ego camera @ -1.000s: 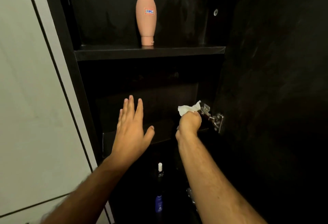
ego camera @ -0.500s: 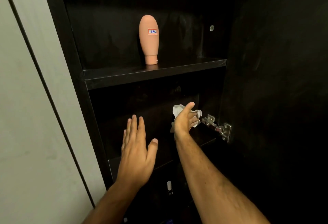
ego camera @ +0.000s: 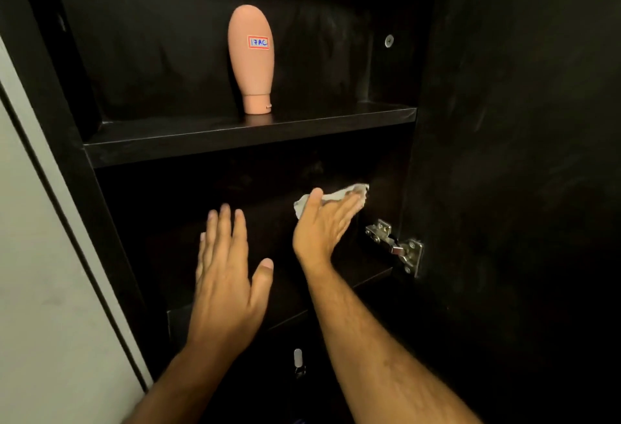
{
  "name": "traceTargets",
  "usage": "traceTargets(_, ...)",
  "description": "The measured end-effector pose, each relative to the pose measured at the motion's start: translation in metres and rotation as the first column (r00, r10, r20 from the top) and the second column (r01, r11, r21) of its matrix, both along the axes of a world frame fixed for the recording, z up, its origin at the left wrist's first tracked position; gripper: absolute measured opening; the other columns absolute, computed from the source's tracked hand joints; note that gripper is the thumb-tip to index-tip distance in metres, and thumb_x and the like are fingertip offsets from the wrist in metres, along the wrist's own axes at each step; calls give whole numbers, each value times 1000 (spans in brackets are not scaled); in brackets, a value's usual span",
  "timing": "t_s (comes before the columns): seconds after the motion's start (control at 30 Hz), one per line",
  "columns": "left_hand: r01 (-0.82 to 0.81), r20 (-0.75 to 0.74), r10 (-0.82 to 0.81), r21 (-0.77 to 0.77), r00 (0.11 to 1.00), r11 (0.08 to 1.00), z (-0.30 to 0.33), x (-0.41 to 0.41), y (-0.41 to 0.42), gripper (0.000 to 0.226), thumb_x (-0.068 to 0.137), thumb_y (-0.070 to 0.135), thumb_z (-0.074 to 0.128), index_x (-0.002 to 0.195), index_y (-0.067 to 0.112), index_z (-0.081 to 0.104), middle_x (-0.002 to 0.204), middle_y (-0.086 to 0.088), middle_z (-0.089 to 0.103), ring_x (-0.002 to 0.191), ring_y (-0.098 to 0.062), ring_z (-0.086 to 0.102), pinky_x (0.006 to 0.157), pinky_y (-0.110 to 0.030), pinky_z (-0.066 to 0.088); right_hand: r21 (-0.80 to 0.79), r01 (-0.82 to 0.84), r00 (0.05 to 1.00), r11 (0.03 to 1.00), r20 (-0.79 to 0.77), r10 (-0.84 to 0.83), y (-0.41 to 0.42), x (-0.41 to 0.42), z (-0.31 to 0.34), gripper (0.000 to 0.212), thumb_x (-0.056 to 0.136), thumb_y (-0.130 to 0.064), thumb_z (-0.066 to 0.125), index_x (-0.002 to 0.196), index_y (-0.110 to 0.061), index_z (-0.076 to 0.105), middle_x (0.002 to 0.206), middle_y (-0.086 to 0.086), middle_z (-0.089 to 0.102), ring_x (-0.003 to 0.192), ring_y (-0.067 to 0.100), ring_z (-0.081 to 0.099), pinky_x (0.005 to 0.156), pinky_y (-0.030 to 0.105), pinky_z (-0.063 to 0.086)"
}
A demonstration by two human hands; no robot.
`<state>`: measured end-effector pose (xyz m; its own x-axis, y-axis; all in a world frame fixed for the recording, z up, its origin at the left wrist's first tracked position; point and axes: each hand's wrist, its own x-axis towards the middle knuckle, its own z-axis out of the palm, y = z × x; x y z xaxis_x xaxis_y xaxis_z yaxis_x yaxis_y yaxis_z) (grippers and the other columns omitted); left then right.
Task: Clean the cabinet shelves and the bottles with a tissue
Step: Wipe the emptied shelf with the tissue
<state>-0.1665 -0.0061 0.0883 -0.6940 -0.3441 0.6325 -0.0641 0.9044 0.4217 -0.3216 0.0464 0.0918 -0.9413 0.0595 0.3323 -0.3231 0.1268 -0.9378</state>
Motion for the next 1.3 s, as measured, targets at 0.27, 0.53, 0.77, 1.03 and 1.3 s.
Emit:
traceTargets(0.27,-37,-8,37,-21,999,999,0,-6,5,74,87,52,24,149,26,-6,159,8,-10,145,-3,-19,119,-30,-7,-210,-4,889,978,447,100,10,-4,46,86,94,-68,22,155,-13,-5,160,20,-17,148,33,-18,118,53,4)
traceTargets(0.53,-31,-19,31,-36,999,999,5,-9,9,74,87,53,25,150,25,-5,159,7,-7,146,-4,-18,118,-27,-9,48,18,959,999,-283,-4,10,-10,83,80,94,-50,27,153,0,8,161,21,-1,150,31,-7,122,40,-3)
traceTargets(0.77,-37,-35,35,-56,999,998,2,-12,11,75,89,50,26,152,19,0,160,3,-3,148,-8,-13,120,-34,-4,326,51,965,944,-261,38,22,-23,28,84,94,-57,23,153,-3,-4,162,15,-10,148,21,-18,122,42,-4)
traceTargets(1.03,-58,-2,58,-91,998,994,-3,-9,11,76,89,49,26,152,15,0,161,0,-5,147,-10,-16,120,-32,-7,346,-158,987,925,17,162,40,3,-11,80,97,-60,13,154,-4,4,163,10,-5,148,21,-18,122,46,0)
traceTargets(1.3,-127,50,137,-167,989,978,-10,4,-1,77,91,54,28,152,14,0,161,-1,-8,148,-14,-16,121,-38,-3,547,129,724,827,-622,298,31,-26,54,74,93,-46,28,153,-4,19,160,22,6,149,37,-7,121,51,2)
